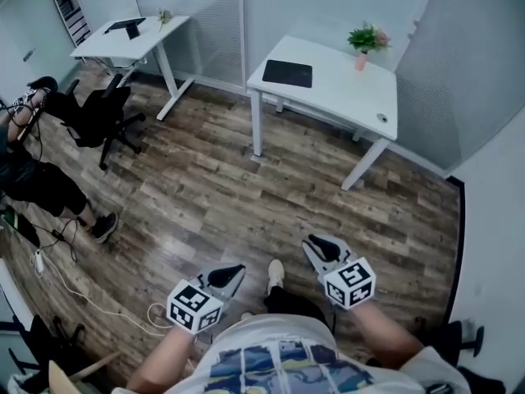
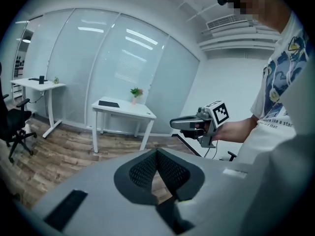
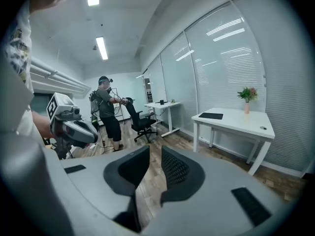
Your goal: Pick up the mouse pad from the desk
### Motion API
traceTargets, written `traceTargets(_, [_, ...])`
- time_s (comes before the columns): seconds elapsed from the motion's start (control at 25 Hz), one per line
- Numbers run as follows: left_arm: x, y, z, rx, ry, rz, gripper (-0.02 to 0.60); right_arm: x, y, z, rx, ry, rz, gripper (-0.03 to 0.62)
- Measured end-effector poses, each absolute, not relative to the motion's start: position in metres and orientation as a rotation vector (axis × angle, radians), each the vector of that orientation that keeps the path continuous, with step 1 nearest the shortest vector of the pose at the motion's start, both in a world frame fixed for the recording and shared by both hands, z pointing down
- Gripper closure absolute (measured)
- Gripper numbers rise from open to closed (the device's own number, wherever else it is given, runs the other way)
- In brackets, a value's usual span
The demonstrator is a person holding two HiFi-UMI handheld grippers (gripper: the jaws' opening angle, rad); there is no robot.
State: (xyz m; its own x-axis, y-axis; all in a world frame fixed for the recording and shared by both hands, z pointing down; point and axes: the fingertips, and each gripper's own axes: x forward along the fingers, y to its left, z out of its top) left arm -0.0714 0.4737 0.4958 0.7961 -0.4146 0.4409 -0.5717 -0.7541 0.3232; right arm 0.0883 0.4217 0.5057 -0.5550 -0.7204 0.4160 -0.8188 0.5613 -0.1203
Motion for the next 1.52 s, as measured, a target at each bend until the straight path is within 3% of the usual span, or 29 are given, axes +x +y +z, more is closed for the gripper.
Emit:
traceTargets(0.6, [0.038, 0.288, 0.465, 2.603, -0.713, 0.48, 0.578, 0.185, 0.235, 0.508, 1.326, -2.501, 0.49, 0.524])
traceTargets(1.52, [-0.058, -0.004, 0.47, 2.673, -0.516, 0.456, 0.578, 0.124, -0.065, 0.524, 1.455, -2.308, 0.424, 0.507])
